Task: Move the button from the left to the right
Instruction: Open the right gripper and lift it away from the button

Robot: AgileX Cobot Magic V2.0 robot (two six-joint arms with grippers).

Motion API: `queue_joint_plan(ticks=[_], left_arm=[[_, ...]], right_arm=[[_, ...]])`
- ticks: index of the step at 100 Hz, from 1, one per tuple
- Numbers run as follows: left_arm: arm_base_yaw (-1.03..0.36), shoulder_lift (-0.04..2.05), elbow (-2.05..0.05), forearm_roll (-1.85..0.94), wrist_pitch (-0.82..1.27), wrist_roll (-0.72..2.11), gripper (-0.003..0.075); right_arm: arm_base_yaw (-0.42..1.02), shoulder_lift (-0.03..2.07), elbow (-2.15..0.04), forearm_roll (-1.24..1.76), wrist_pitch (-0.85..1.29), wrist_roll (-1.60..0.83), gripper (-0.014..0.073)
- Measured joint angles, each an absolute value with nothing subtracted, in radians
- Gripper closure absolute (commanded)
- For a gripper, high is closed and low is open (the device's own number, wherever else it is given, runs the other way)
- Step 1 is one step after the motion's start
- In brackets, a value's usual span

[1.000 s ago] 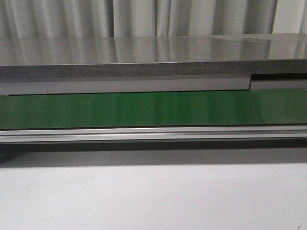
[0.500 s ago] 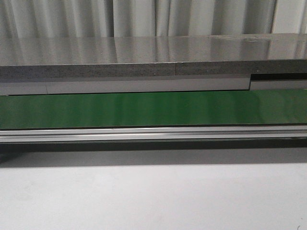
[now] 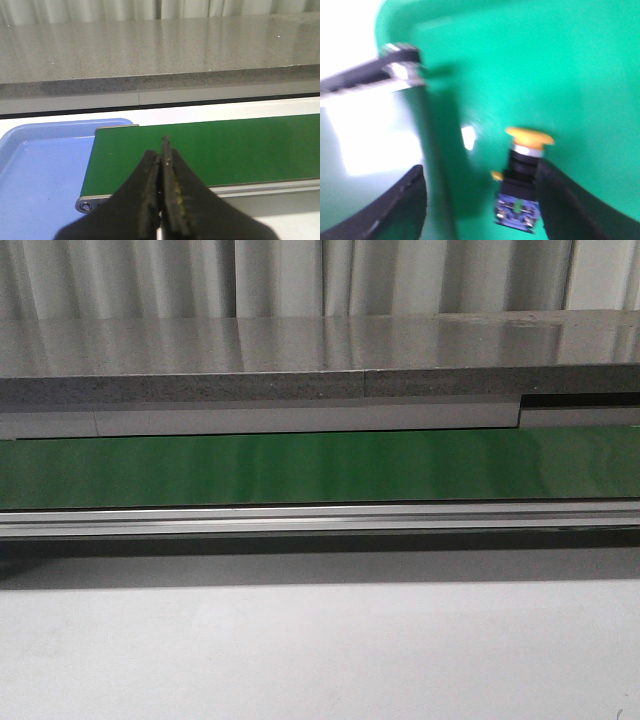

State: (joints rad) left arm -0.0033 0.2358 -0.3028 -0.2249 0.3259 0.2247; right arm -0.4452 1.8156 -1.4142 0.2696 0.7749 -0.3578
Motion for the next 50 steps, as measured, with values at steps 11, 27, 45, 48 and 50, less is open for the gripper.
queue_joint_plan(ticks=[11,27,45,48,50], left_arm=[[-0.003,0.236,-0.303,-0.225,0.326,0.225,0.0741],[-0.003,0.236,-0.303,-0.225,0.326,0.225,0.0741],[-0.003,0.236,-0.303,-0.225,0.326,0.225,0.0741],[-0.003,0.236,-0.303,-0.225,0.326,0.225,0.0741],[-0.003,0.236,-0.303,-0.225,0.326,0.225,0.0741]], right_arm=[[-0.382,1.757,-1.414,0.283,0.750,-0.356,0.0118],[-0.275,1.659,-1.412,0.289,0.713,-0.356,0.0148],[-0.169,1.512,-1.329,0.316,0.628,-0.356,0.0158],[-0.154,1.488,-1.307,0.323,0.611,-0.356,0.0158],[-0.143,1.470,-1.289,0.326,0.598,-0.356,0.0158]])
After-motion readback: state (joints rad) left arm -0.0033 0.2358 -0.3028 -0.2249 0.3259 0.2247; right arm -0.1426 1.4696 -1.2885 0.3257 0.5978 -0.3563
